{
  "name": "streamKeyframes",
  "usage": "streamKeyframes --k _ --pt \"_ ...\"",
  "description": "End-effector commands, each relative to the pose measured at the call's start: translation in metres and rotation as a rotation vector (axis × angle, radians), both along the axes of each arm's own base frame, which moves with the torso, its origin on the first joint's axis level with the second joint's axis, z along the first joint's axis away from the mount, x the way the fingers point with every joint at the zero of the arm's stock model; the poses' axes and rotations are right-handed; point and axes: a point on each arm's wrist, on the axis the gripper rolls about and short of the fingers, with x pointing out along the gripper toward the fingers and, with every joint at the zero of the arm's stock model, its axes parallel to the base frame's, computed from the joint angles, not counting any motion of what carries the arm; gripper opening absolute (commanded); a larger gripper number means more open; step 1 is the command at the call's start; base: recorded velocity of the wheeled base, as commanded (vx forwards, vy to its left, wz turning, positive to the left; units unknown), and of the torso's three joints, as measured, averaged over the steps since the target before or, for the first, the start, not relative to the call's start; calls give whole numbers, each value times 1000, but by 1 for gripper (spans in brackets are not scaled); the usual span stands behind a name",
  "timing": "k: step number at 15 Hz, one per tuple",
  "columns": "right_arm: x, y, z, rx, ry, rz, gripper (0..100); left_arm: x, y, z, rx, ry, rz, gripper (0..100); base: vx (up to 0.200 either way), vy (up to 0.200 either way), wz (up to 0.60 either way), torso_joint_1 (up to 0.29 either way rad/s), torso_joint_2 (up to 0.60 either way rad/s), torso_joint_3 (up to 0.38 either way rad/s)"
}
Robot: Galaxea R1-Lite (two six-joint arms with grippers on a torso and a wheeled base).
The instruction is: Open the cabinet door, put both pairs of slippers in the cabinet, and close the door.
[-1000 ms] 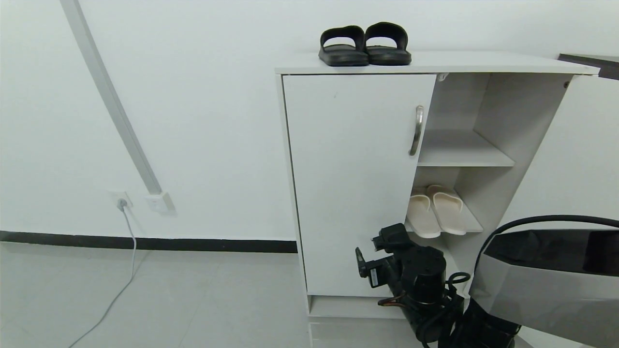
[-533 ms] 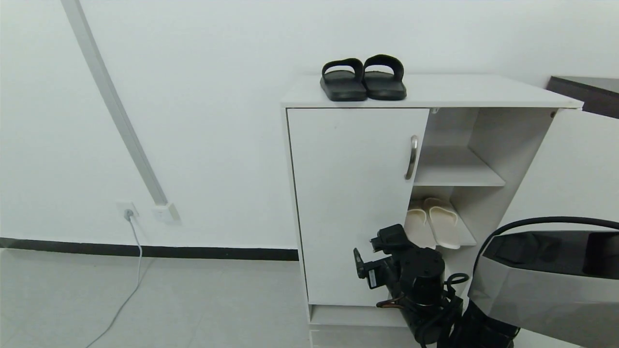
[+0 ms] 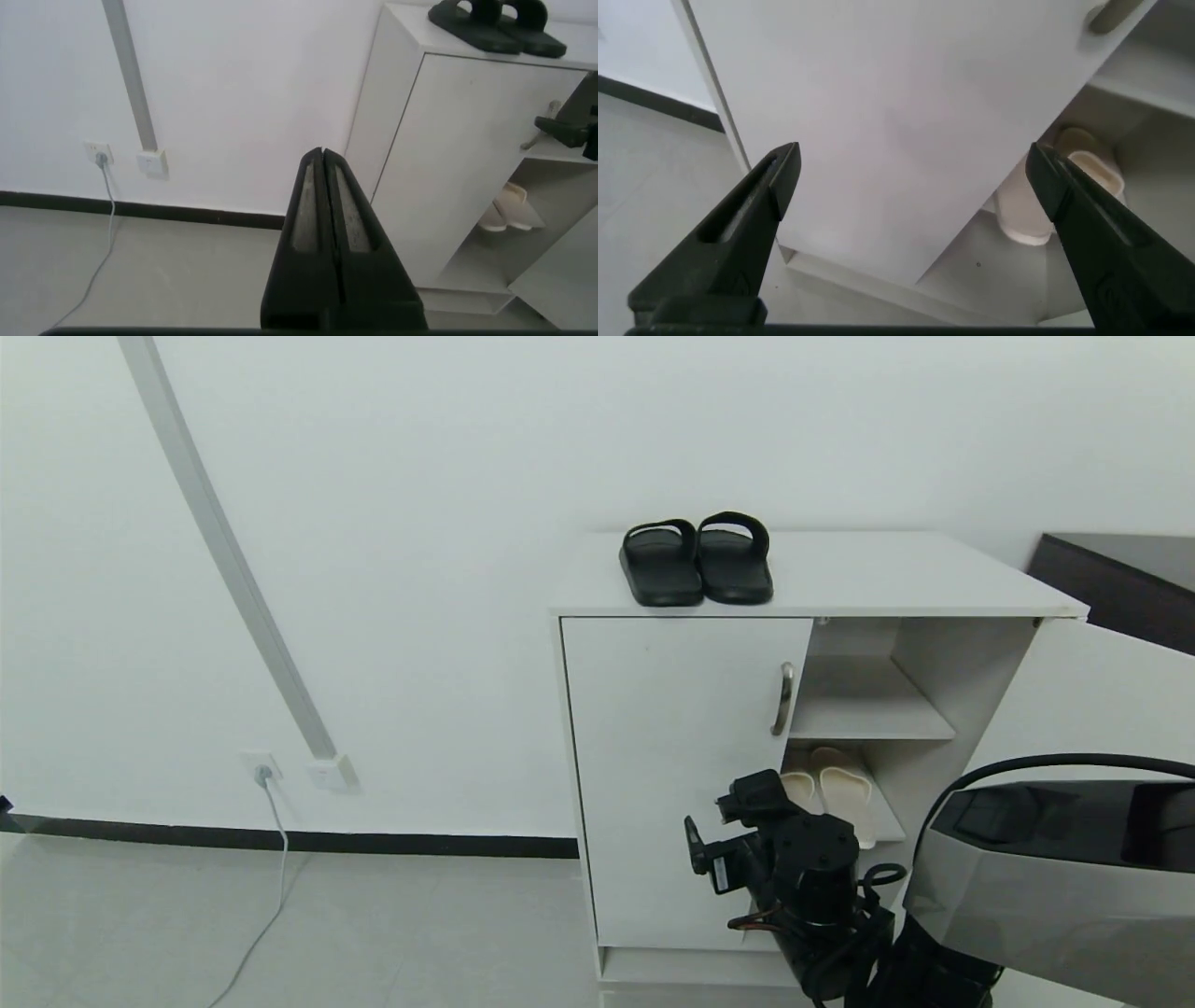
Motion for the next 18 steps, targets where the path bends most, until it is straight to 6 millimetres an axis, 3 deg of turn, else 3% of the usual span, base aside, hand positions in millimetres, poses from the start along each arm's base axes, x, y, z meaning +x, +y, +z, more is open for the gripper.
streamKeyframes --k 1,18 --pt "0 0 -1 -2 2 0 100 0 0 0 -1 0 0 0 0 0 0 173 -491 -330" --pt "-1 -1 1 1 -16 3 100 0 0 0 -1 0 0 0 0 0 0 224 -544 -321"
